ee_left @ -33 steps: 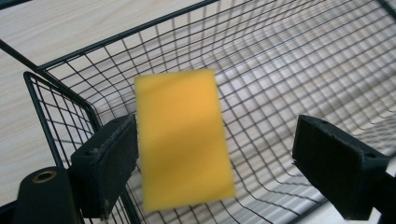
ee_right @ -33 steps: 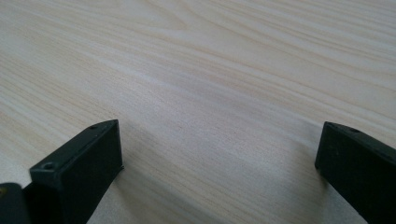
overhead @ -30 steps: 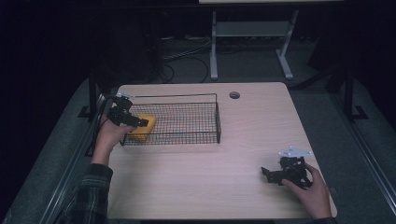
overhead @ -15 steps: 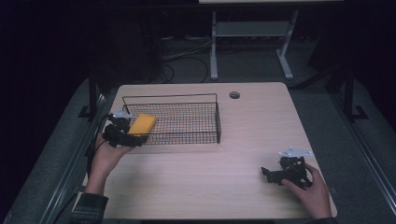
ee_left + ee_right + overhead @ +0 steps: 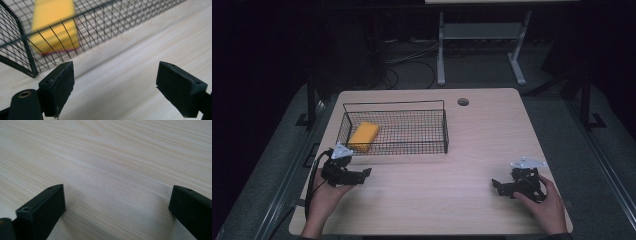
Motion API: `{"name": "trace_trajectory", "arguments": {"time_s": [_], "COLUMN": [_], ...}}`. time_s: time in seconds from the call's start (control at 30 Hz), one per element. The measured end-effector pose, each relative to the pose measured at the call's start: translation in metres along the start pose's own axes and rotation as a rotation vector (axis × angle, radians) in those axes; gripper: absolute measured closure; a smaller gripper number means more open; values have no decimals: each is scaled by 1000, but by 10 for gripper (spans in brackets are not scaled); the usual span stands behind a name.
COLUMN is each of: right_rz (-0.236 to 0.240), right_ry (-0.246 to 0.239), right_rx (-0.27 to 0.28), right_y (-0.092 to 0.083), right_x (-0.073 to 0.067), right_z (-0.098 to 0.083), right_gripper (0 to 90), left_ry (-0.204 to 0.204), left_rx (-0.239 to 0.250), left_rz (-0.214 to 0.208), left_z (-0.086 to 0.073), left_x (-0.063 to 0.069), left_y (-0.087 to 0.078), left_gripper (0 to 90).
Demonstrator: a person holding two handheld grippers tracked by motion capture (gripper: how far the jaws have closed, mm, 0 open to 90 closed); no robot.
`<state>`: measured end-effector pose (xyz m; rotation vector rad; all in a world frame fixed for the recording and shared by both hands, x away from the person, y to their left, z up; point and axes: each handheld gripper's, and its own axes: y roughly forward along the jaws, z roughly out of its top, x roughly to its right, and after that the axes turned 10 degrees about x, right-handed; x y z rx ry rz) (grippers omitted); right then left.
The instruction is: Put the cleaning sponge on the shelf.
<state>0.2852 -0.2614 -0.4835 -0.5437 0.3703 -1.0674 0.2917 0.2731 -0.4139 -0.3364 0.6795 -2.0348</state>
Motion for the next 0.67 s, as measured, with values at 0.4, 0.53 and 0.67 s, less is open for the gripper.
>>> {"name": "trace_trajectory", "arguments": {"time_s": [0.4, 0.53, 0.67], "right_rz": [0, 0, 0], "right_ry": [1, 1, 4], "right_rx": [1, 0, 0], "right_y": [0, 0, 0], "right_x": [0, 0, 0], "right_z": [0, 0, 0], "right_gripper": [0, 0, 0], "left_ry": [1, -13, -14], "left_rx": [-41, -30, -51], "left_rz": [-13, -20, -26], "left_z": [-38, -43, -47], "left_x": [5, 3, 2], "left_y": [9, 9, 13], "left_gripper": [143, 142, 137]}}
